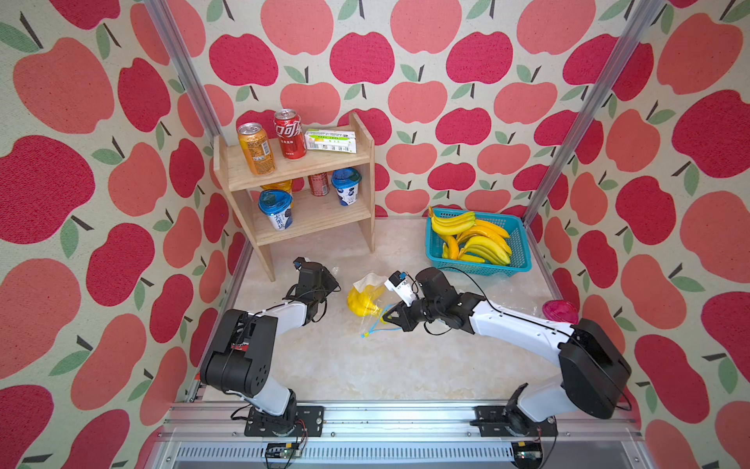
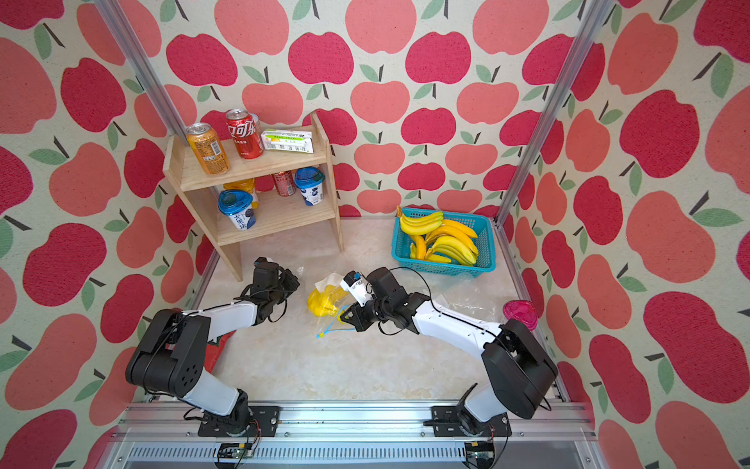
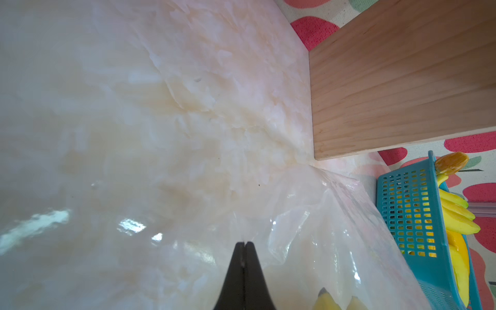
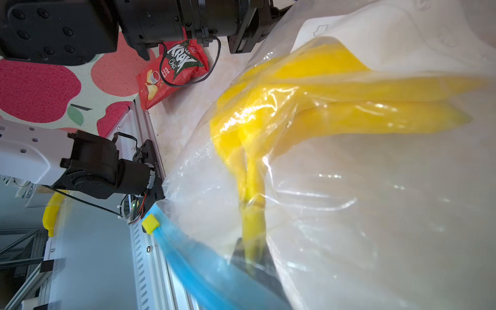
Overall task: Open the zip-top bag and take out the banana
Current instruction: Pick up the banana from the zipper food storage bag.
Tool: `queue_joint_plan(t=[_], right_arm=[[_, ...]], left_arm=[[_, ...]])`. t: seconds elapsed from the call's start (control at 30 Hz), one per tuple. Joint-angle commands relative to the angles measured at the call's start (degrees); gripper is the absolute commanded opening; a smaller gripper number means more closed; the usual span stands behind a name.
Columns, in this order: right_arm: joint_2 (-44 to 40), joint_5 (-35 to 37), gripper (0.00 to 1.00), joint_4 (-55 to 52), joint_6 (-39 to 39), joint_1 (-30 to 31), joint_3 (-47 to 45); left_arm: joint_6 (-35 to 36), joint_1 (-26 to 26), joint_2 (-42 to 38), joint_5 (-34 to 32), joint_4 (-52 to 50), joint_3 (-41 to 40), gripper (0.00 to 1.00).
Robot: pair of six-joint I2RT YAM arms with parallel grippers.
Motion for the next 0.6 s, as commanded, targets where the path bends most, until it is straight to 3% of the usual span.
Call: queue_joint_plan(t=[0.0, 0.33, 0.47, 0.57], right_arm=[[-3.7, 1.0, 0.00, -3.6, -1.9, 0.2, 0.6], [-7.4, -2.5, 0.00, -9.3, -1.2, -0.1, -1.1], [-7.7, -6.6, 0.00, -16.3, -4.4, 0.2, -1.2], [-10.4, -6.6, 0.00, -19.2, -7.0, 0.3, -3.5]], left_arm=[[4.0, -0.2, -1.3, -4.4, -3.2, 1.6, 0.00], [2.5, -0.5, -5.5, -13.4, -7.2, -0.1, 0.00], [2.0, -0.4, -8.6, -18.4, -8.7, -1.8, 0.00], [1.6, 1.3, -9.6, -18.6, -9.1, -2.4, 0.00]])
